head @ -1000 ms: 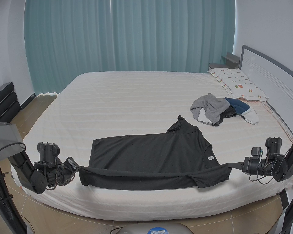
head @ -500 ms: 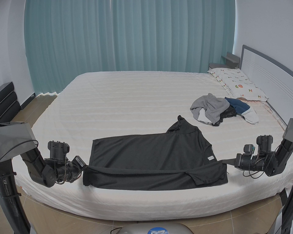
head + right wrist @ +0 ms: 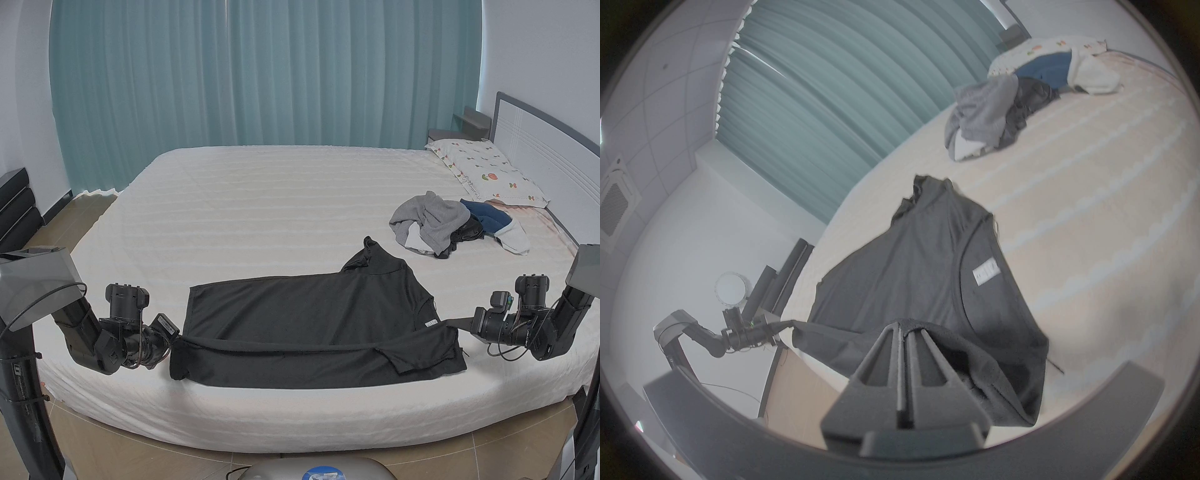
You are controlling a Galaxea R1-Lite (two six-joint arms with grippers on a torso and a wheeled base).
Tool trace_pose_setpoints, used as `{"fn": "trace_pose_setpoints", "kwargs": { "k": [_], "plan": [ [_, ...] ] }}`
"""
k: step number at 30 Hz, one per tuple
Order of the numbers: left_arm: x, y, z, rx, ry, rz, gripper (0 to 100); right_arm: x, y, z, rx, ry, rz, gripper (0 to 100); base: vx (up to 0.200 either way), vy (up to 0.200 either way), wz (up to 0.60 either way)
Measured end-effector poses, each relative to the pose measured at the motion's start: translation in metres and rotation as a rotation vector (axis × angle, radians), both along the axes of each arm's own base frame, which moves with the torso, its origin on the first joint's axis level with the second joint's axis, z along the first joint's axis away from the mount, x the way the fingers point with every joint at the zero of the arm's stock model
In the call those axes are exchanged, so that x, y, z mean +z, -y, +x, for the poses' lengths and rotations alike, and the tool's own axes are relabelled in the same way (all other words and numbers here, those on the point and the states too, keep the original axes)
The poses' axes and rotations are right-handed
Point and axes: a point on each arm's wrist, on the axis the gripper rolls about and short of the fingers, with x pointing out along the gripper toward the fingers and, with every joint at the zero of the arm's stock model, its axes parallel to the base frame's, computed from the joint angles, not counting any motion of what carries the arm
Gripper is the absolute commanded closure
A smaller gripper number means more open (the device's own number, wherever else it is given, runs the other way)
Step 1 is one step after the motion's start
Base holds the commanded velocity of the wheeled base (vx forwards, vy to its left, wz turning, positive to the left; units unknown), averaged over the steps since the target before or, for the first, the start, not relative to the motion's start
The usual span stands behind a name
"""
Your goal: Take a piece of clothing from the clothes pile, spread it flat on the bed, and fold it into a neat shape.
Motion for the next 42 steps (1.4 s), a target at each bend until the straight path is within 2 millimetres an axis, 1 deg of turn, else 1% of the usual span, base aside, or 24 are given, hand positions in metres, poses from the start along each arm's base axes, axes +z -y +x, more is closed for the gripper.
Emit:
{"fn": "trace_pose_setpoints", "kwargs": {
  "k": [4,10,14,18,24,28,36,42],
  "plan": [
    [0.003,-0.001,-0.006,0.001,-0.004,0.0,100,0.005,0.002,-0.005,-0.019,0.011,0.024,100,0.0,0.0,0.0],
    [0.018,-0.001,-0.018,0.001,0.01,-0.002,100,0.013,0.004,-0.016,-0.028,0.026,0.035,100,0.0,0.0,0.0],
    [0.023,-0.001,-0.019,0.001,0.02,-0.002,100,0.014,0.004,-0.018,-0.029,0.028,0.035,100,0.0,0.0,0.0],
    [0.023,-0.001,-0.016,0.0,0.024,-0.003,100,0.012,0.003,-0.016,-0.029,0.026,0.033,100,0.0,0.0,0.0],
    [0.016,0.0,-0.003,0.0,0.029,-0.003,100,0.006,0.001,-0.006,-0.025,0.022,0.032,100,0.0,0.0,0.0],
    [0.006,0.001,0.008,0.0,0.014,-0.002,100,-0.002,-0.001,0.004,-0.023,0.015,0.03,100,0.0,0.0,0.0],
    [-0.003,0.002,0.015,0.022,-0.012,0.028,100,-0.025,0.0,0.018,-0.056,-0.016,0.011,100,0.0,0.0,0.0],
    [-0.007,0.005,0.016,0.02,-0.021,0.038,100,-0.036,0.0,0.022,-0.061,-0.03,0.009,100,0.0,0.0,0.0]
  ]
}}
